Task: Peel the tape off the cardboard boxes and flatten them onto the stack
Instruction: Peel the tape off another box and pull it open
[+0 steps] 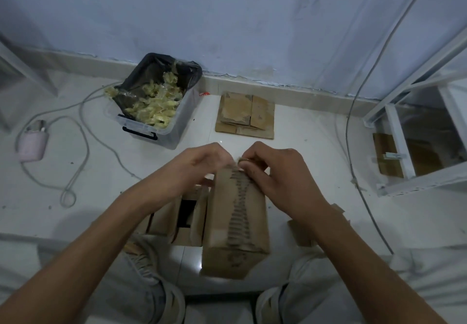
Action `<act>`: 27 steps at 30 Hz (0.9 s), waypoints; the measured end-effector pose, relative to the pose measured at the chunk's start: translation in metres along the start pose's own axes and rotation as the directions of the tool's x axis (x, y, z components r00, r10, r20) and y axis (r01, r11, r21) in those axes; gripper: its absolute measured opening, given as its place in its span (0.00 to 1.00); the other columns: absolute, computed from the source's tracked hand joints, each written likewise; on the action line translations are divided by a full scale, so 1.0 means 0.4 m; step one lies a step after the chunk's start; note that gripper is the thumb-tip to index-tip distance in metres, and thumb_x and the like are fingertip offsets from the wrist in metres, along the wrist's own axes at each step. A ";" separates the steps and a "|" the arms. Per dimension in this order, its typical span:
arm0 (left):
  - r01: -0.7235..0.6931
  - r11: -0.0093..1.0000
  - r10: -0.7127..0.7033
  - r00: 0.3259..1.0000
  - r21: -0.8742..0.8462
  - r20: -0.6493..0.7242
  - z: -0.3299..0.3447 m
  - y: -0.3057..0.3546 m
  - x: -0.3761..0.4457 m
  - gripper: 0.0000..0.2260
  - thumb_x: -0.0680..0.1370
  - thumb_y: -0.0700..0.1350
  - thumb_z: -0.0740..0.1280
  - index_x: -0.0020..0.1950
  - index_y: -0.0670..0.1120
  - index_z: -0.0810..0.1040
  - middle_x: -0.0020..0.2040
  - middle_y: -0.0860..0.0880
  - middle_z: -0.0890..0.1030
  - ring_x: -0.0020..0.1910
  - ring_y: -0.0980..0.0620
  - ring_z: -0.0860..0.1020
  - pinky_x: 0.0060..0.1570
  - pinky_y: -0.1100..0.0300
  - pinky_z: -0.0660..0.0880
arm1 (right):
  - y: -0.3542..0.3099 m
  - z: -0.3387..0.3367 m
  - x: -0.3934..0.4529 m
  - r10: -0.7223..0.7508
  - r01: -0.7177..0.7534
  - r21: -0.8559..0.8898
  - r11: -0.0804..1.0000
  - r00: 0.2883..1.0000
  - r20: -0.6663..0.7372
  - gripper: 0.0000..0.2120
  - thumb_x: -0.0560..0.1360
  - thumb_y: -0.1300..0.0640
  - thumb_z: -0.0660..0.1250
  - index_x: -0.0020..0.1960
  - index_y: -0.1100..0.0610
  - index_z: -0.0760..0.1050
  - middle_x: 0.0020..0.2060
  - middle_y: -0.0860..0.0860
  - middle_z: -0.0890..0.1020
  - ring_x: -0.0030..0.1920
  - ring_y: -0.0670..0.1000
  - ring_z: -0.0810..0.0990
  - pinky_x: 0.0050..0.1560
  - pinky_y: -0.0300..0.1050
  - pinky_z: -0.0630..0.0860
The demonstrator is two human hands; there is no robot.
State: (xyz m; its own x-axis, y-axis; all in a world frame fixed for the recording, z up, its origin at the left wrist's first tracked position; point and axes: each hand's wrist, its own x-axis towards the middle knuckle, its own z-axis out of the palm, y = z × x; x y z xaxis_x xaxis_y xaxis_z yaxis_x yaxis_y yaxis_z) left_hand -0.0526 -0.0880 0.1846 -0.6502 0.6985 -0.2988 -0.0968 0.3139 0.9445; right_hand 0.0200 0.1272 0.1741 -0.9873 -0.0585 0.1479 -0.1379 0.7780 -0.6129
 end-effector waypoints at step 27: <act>-0.084 0.942 0.147 0.973 0.324 -0.176 -0.015 0.017 -0.001 0.03 0.79 0.45 0.73 0.46 0.51 0.82 0.43 0.55 0.85 0.43 0.55 0.82 0.45 0.53 0.78 | -0.013 0.022 0.003 0.068 -0.069 0.197 0.978 0.998 0.012 0.06 0.84 0.57 0.67 0.48 0.54 0.78 0.45 0.46 0.81 0.45 0.47 0.78 0.41 0.39 0.72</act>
State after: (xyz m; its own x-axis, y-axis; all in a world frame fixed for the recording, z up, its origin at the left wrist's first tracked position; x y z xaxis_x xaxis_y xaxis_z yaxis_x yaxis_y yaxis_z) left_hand -0.0577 -0.0899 0.1920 -0.7800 0.6127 -0.1276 0.2076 0.4457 0.8708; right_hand 0.0187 0.1177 0.1709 -0.9952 -0.0127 0.0968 -0.0823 0.6418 -0.7624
